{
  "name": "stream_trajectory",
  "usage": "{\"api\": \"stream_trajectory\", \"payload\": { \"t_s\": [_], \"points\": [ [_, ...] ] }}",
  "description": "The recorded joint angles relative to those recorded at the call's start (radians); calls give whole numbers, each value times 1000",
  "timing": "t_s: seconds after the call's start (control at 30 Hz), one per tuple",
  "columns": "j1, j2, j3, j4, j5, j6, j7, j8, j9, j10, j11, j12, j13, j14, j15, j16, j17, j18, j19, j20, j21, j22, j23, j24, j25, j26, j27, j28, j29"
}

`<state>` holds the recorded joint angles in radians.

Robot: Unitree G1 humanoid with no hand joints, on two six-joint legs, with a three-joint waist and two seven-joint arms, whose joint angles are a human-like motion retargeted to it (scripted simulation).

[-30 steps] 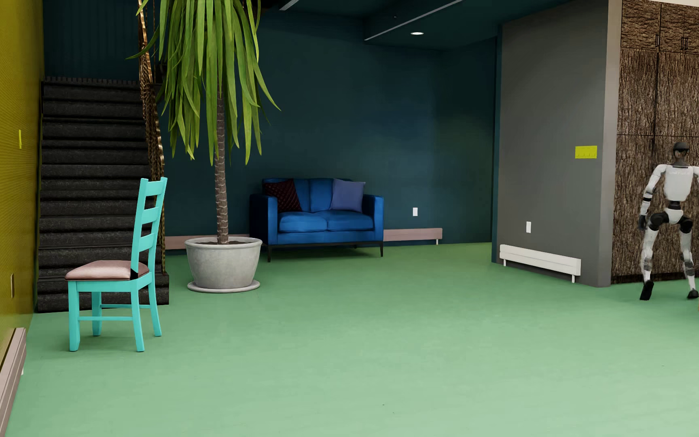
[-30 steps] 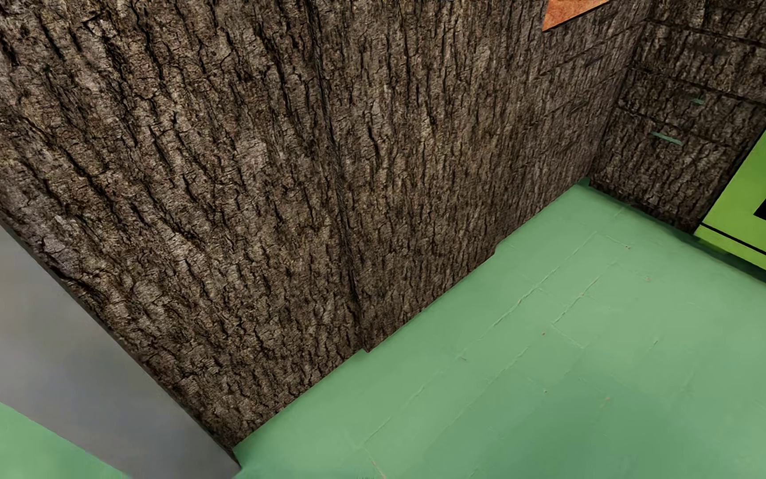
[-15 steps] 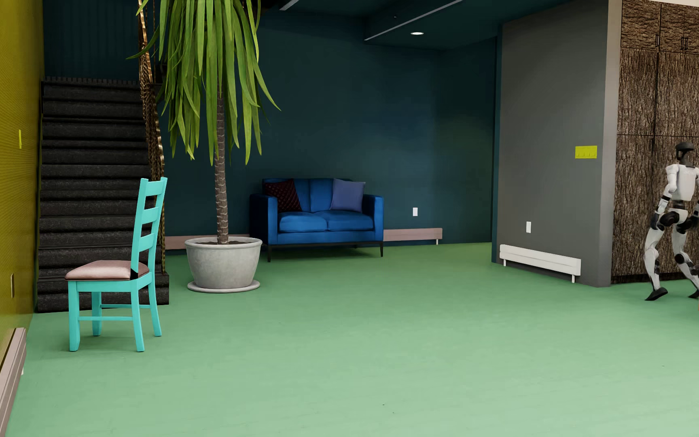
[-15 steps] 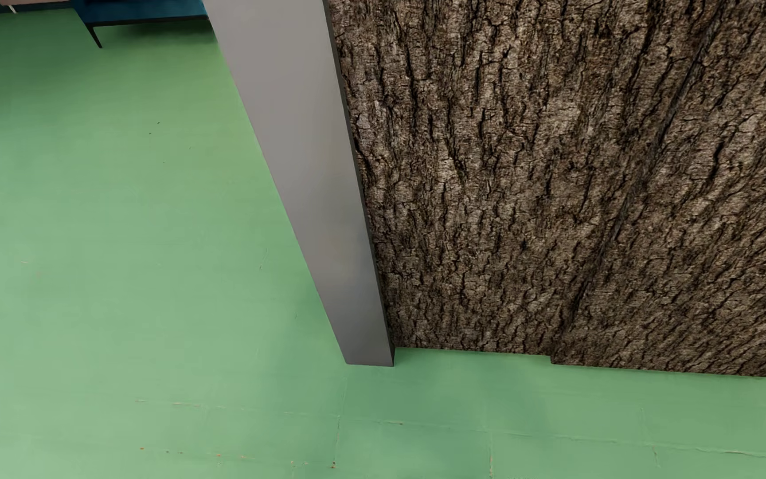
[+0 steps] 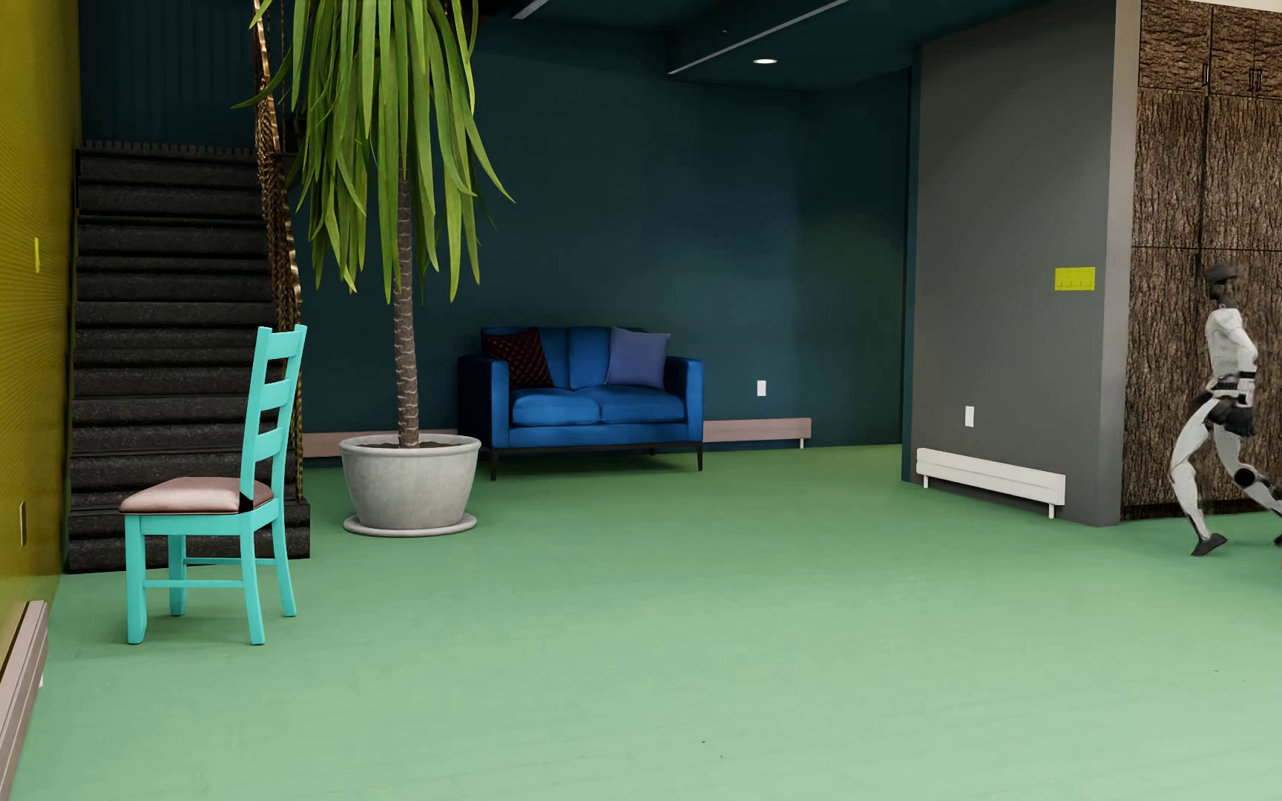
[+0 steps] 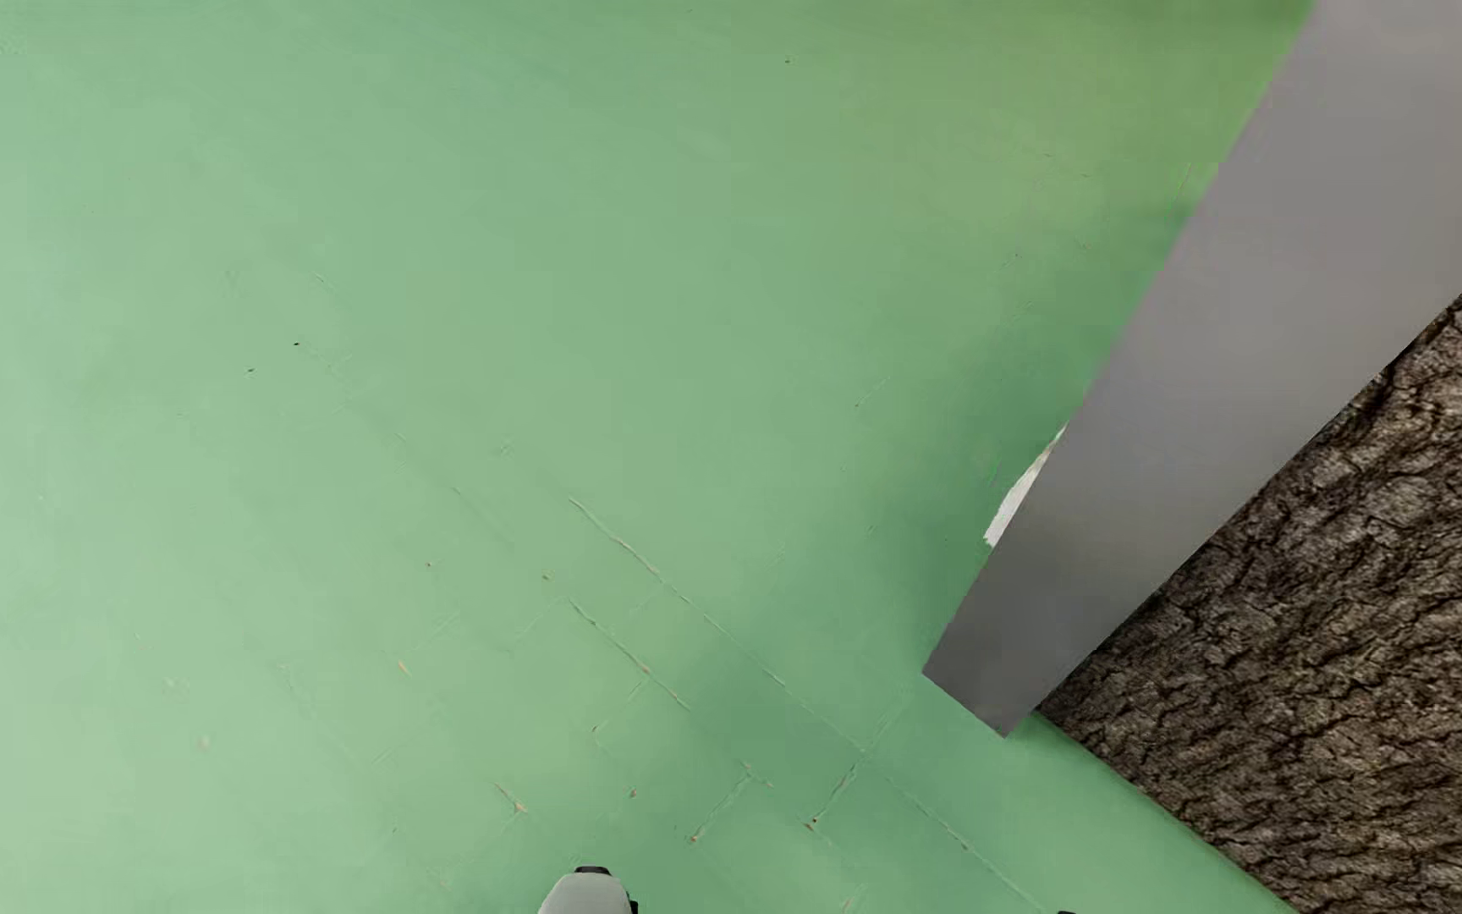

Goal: Approach chair

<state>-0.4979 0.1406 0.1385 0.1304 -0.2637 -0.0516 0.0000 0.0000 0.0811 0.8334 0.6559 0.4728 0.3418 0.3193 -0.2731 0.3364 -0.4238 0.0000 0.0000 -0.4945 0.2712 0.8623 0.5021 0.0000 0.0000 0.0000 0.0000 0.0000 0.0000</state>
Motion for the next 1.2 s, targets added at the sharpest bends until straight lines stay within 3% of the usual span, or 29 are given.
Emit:
{"api": "stream_trajectory", "payload": {
  "t_s": [0.03,0.1,0.13,0.23,0.3,0.33,0.47,0.53,0.57,0.63,0.67,0.7,0.73,0.8,0.87,0.93,0.97,1.03,1.07,1.1,1.13,1.17,1.2],
  "points": [
    [-35,-3,17,-30,-31,-8,0,0,-3,45,45,-2,5,4,23,-4,2,0,0,-5,-2,1,28,0,0,0,0,0,0],
    [-8,-47,2,-100,-82,-14,0,0,5,87,209,-38,22,-100,82,0,20,0,0,-11,-15,23,122,0,0,0,0,0,0],
    [21,-105,-36,-132,-74,-11,0,0,9,78,334,-56,30,-167,66,12,27,0,0,-5,-8,9,174,0,0,0,0,0,0],
    [183,-318,-193,-260,46,-15,0,0,18,-55,578,-157,90,-365,15,39,42,0,0,93,30,-30,283,0,0,0,0,0,0],
    [402,-483,-266,-336,126,-23,0,0,29,-255,527,-216,135,-538,1,74,42,0,0,124,98,-140,318,0,0,0,0,0,0],
    [497,-570,-315,-339,163,-13,0,0,25,-328,454,-243,157,-605,8,81,36,0,0,140,115,-173,328,0,0,0,0,0,0],
    [814,-828,-494,-294,150,16,0,0,18,-453,90,-358,179,-807,108,127,11,0,0,149,162,-343,417,0,0,0,0,0,0],
    [917,-870,-566,-251,125,20,0,0,11,-469,-56,-403,174,-794,88,147,-11,0,0,95,163,-363,444,0,0,0,0,0,0],
    [941,-886,-602,-212,123,31,0,0,5,-452,-17,-408,162,-720,49,144,-17,0,0,65,171,-338,469,0,0,0,0,0,0],
    [921,-913,-630,-153,149,77,0,0,-9,-283,169,-379,142,-438,71,107,-25,0,0,-1,173,-245,511,0,0,0,0,0,0],
    [864,-902,-608,-120,166,96,0,0,2,-121,301,-365,114,-264,40,84,-18,0,0,-50,204,-175,546,0,0,0,0,0,0],
    [816,-797,-556,-118,215,74,0,0,56,95,349,-328,87,-98,-25,103,8,0,0,-85,171,-177,535,0,0,0,0,0,0],
    [691,-726,-487,-112,242,68,0,0,48,317,344,-315,60,-100,-74,90,29,0,0,-123,179,-131,517,0,0,0,0,0,0],
    [474,-500,-322,-148,278,36,0,0,47,532,224,-223,22,-229,-78,69,50,0,0,-163,148,-83,391,0,0,0,0,0,0],
    [259,-241,-178,-194,269,4,0,0,37,376,41,-109,1,-188,-41,36,59,0,0,-103,77,-27,209,0,0,0,0,0,0],
    [121,-32,-50,-216,241,-6,0,0,39,-25,-87,-49,-72,-63,-22,71,37,0,0,-228,31,-11,69,0,0,0,0,0,0],
    [80,60,8,-214,227,-10,0,0,37,-218,-139,-15,-114,-151,-48,80,19,0,0,-241,-1,-7,7,0,0,0,0,0,0],
    [-14,201,91,-198,194,-24,0,0,21,-362,-172,39,-202,-644,-113,108,-13,0,0,-269,-33,-13,-70,0,0,0,0,0,0],
    [-50,251,155,-176,159,-29,0,0,21,-346,-166,54,-221,-700,-104,109,-19,0,0,-269,-92,14,-84,0,0,0,0,0,0],
    [-82,282,211,-168,112,-32,0,0,29,-343,-127,62,-227,-553,-29,106,-25,0,0,-270,-105,41,-75,0,0,0,0,0,0],
    [-112,294,230,-169,89,-33,0,0,18,-264,-71,73,-207,-279,131,92,-22,0,0,-255,-111,68,-51,0,0,0,0,0,0],
    [-144,236,198,-223,35,-77,0,0,-3,-181,69,75,-188,-75,357,81,0,0,0,-255,-97,99,-5,0,0,0,0,0,0],
    [-109,195,135,-265,39,-86,0,0,9,-83,230,51,-156,-66,516,77,20,0,0,-276,-79,122,61,0,0,0,0,0,0]
  ]
}}
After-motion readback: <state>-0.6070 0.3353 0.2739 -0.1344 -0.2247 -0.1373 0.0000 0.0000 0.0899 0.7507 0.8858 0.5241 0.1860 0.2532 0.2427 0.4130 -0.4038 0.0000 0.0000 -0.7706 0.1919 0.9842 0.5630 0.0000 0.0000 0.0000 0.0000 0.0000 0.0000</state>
